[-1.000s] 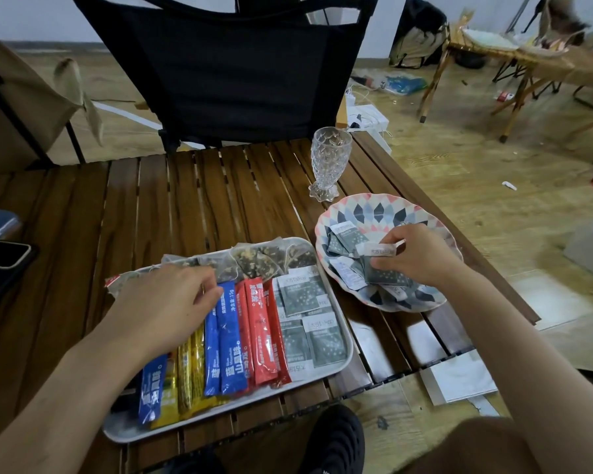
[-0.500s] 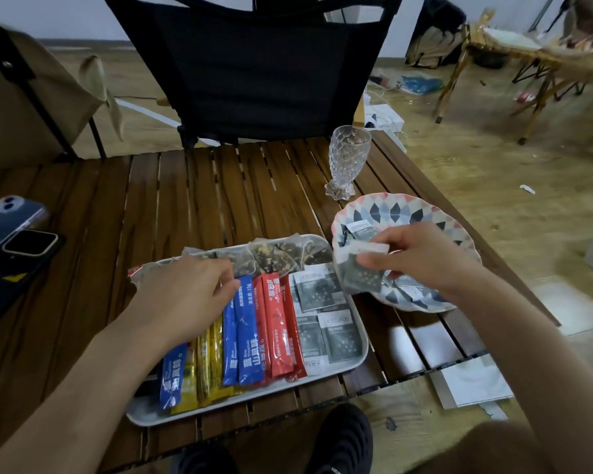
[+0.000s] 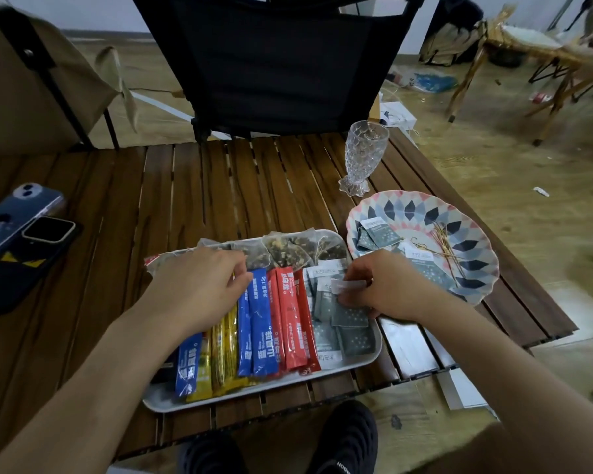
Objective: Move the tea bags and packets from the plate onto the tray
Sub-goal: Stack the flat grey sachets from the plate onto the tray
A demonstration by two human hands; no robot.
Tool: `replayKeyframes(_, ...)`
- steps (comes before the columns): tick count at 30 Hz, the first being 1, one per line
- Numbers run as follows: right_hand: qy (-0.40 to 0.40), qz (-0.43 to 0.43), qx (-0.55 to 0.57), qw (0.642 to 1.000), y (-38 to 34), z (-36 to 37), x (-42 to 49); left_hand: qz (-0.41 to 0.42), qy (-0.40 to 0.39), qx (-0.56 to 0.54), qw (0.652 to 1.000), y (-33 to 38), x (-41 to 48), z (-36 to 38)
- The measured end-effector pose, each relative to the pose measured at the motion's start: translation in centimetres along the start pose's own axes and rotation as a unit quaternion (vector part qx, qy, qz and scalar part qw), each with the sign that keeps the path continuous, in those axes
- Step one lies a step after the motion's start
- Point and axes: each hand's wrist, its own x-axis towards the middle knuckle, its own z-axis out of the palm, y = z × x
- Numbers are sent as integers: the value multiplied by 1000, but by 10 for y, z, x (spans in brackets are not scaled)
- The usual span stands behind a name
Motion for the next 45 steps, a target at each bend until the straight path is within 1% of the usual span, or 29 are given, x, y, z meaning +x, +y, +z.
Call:
replayKeyframes(3, 45, -9, -102, 994, -5, 5, 1, -2, -1, -2, 1000, 0, 0, 0)
replayKeyframes(5, 59, -7, -127, 990, -7, 8, 0, -3, 0, -4, 1000, 0, 0, 0)
replayKeyframes(7, 60, -15, -120, 991, -7, 6, -2, -2, 0, -7, 1000, 0, 0, 0)
replayKeyframes(9, 47, -36, -96, 994, -5, -3, -6, -1, 0, -8, 1000, 0, -1, -2)
replayKeyframes(11, 13, -51, -58, 997, -4, -12, -12, 0, -1, -11, 1000, 0, -2, -2)
replayKeyframes(13, -38, -48, -2, 998, -6, -14, -15, 1, -4, -6, 1000, 1, -2, -2)
replayKeyframes(15, -68, -39, -3, 997, -8, -7, -13, 1, -3, -2, 1000, 2, -2, -2)
replayKeyframes(19, -76, -32, -104, 991, -10, 10, -8, 2, -6, -7, 1000, 2, -2, -2)
replayKeyframes(21, -54, -31, -156, 986, -12, 13, -11, 2, -7, -10, 1000, 0, -2, -2)
replayKeyframes(24, -9, -38, -258, 965, -17, 13, -17, 1, -6, -10, 1000, -1, -2, -1)
replayKeyframes(25, 0, -43, -275, 961, -18, 12, -19, 0, -6, -10, 1000, 0, -1, -1)
replayKeyframes(27, -9, -52, -270, 961, -20, 10, -20, 1, -5, -10, 1000, 0, -1, -1)
replayKeyframes(29, -44, -61, -247, 966, -21, 10, -22, 2, -5, -11, 1000, 0, -2, -1)
replayKeyframes(31, -71, -71, -248, 963, -21, 15, -22, 2, -5, -9, 1000, 0, -2, -2)
replayKeyframes(34, -76, -88, -254, 960, -18, 17, -20, 3, -6, -7, 1000, 0, -3, -3)
replayKeyframes(36, -71, -96, -216, 969, -15, 9, -17, 4, -6, -3, 1000, 0, -3, -3)
replayKeyframes(38, -37, -95, -153, 983, -7, -6, -11, 5, -6, -1, 1000, 0, -2, -3)
replayKeyframes(40, 54, -85, -118, 988, 9, -21, 1, 4, -5, 1, 1000, 0, -2, -3)
replayKeyframes(42, 163, -51, -95, 981, 28, -31, 18, 3, -6, 3, 1000, 1, -1, -3)
replayKeyframes(43, 201, -29, -93, 975, 37, -33, 27, 3, -6, 4, 1000, 2, -1, -3)
replayKeyframes(45, 235, 9, -96, 967, 51, -34, 42, 4, -2, 11, 1000, 3, -1, -2)
